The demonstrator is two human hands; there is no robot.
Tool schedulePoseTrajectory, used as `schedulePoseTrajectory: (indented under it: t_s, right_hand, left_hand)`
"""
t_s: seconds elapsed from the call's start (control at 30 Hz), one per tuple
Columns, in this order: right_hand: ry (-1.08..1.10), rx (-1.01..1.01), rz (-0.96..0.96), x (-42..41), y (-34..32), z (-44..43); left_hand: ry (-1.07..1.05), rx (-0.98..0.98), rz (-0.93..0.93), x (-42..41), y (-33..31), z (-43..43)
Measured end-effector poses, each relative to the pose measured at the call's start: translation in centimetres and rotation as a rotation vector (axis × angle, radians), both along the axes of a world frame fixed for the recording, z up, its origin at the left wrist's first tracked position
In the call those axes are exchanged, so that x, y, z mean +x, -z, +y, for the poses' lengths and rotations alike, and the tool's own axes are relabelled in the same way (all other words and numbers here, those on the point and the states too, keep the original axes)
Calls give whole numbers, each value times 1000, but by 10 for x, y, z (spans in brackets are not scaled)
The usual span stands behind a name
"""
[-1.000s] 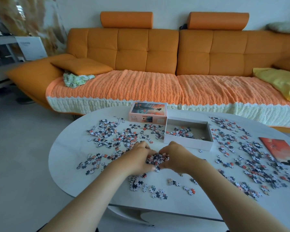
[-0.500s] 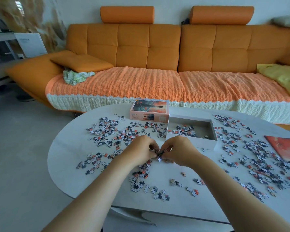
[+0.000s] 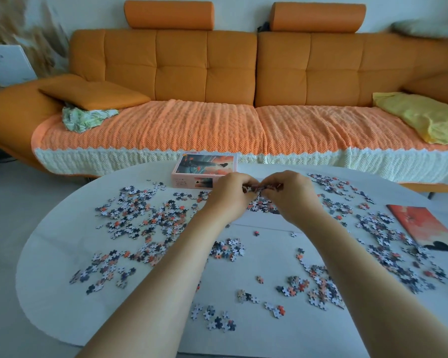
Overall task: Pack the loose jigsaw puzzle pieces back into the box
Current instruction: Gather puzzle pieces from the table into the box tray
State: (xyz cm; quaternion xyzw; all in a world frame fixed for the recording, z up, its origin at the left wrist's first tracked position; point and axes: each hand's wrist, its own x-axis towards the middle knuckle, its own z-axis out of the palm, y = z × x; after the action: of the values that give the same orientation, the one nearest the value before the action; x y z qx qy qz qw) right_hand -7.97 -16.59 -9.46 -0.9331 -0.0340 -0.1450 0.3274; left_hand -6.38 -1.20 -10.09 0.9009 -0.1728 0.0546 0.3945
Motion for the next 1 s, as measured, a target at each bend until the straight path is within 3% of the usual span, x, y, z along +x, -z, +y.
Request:
schedulePoseTrajectory:
  t_s: [0.33,0.47,0.53,0.63,0.7,0.8,0.93,1.0]
  right_hand:
    - [-137,-196,170,11,18,-22]
    - [-102,-249,123,5,23,-19]
    - [-150,-246,103,-2,22,-14]
    - [-303,-296,257,-14,22,-6]
    - [-287,-441,354,-17,24,-7]
    - [-215,-554,336,-15,24,-11]
    - [-259,-477,351,-16,22,-4]
    - [-261,-479,404,-16,23,-2]
  left_hand:
    - [123,24,-82,7,15,-8]
    - [53,360,-233,3,27,1]
    - [26,462,-220,-5,32,5]
    - [13,374,-87,-13,35,10]
    - [18,296,2,-17,35,11]
    - [26,219,37,-21,35,13]
    - [76,404,-282,-20,36,21]
    - [139,477,-303,-19,33,20]
